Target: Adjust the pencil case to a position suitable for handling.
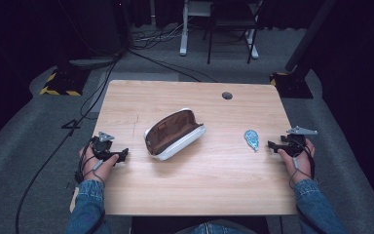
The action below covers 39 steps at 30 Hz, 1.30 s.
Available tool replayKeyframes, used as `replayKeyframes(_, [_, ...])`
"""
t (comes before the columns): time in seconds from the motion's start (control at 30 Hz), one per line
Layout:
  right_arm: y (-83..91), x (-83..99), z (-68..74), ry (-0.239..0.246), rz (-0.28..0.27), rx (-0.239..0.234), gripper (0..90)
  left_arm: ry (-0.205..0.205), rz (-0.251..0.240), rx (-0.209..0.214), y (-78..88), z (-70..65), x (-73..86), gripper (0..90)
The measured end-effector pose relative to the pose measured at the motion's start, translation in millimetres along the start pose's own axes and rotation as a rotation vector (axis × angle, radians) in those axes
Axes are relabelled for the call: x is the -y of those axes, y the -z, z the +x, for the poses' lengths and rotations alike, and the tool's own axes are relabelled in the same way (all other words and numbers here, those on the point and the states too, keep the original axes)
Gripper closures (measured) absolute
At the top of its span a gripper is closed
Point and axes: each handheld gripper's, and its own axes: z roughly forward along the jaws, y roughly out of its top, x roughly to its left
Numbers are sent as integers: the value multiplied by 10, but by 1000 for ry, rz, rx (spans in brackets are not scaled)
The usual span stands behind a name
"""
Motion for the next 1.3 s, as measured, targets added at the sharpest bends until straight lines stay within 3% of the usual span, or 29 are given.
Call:
replayKeyframes(0.27, [-1, 0, -2, 2, -1, 0, 291, 4, 9, 13, 13, 22, -23, 163])
replayKeyframes(0.33, [-1, 0, -2, 1, -1, 0, 290, 13, -10, 31, 36, 18, -51, 177])
replayKeyframes(0.67, [-1, 0, 0, 2, 0, -3, 290, 8, -91, 61, 267, -140, -278, 224])
replayKeyframes(0.87, [0, 0, 2, 5, 0, -6, 290, 3, -137, 107, 390, -244, -400, 232])
replayKeyframes(1.1, [-3, 0, 2, 8, -2, -9, 291, -17, -176, 157, 460, -394, -521, 233])
replayKeyframes(1.3, [-3, 0, 4, 13, -3, -12, 292, -41, -187, 175, 451, -491, -603, 224])
